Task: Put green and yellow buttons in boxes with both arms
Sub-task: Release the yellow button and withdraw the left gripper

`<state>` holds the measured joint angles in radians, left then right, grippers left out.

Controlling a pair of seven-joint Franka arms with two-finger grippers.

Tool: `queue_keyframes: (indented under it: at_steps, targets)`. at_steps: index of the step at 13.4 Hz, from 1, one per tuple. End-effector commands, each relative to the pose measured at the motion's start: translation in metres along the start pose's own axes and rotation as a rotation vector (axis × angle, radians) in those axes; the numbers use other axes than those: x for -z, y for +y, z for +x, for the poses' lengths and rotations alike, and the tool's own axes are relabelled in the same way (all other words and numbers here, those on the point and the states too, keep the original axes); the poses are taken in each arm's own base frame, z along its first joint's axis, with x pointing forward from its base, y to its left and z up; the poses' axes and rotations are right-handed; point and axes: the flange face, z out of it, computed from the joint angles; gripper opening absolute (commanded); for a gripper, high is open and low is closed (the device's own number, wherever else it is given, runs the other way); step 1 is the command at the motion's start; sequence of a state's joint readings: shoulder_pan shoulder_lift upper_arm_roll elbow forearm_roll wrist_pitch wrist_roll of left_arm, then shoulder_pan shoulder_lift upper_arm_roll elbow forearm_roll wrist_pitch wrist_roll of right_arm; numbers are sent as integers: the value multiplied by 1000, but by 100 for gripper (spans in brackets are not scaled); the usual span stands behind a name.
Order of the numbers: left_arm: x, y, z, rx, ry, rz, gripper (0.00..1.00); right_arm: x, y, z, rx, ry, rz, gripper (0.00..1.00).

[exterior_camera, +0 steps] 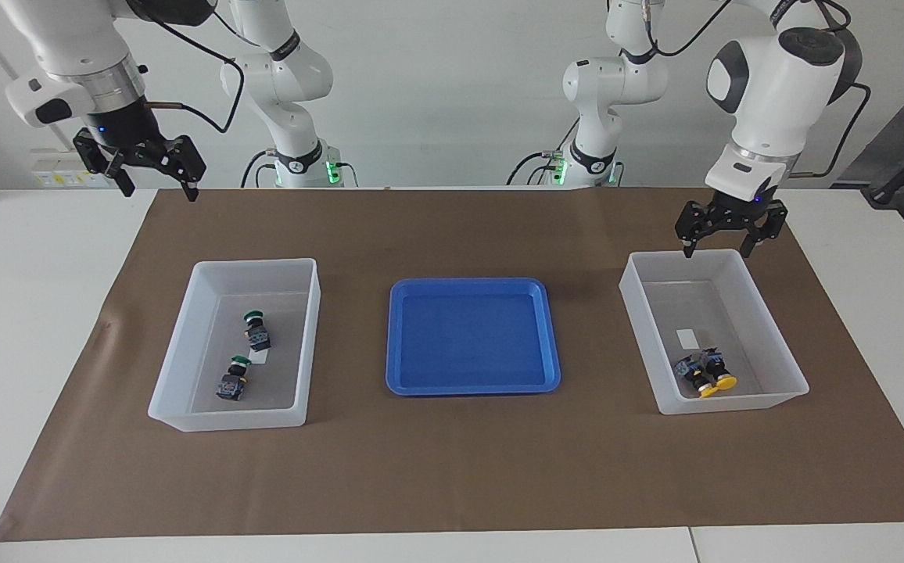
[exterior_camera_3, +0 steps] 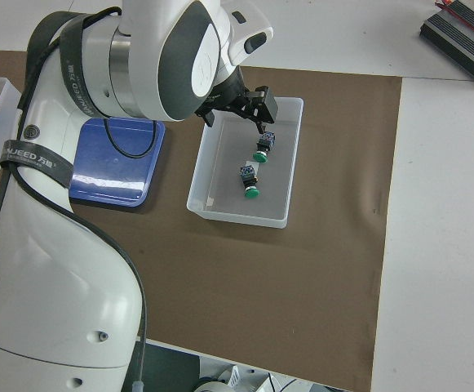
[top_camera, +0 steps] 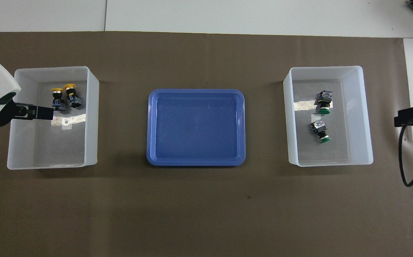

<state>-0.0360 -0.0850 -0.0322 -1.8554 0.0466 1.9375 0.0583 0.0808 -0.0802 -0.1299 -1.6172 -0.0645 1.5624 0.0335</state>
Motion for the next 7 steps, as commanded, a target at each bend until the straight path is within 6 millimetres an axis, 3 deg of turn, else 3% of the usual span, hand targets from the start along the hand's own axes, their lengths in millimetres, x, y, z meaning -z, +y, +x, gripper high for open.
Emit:
queue_keyframes:
  at_steps: [1,4,7]
  targets:
    - [26,-3,34,24,-38,-36,100,2,6,1,-33,-2,7,100]
    - [45,-7,42,24,-105,-38,100,2,2,-1,-25,0,8,100]
    - [45,-4,25,22,-128,-41,100,1,0,-2,-14,-11,8,100]
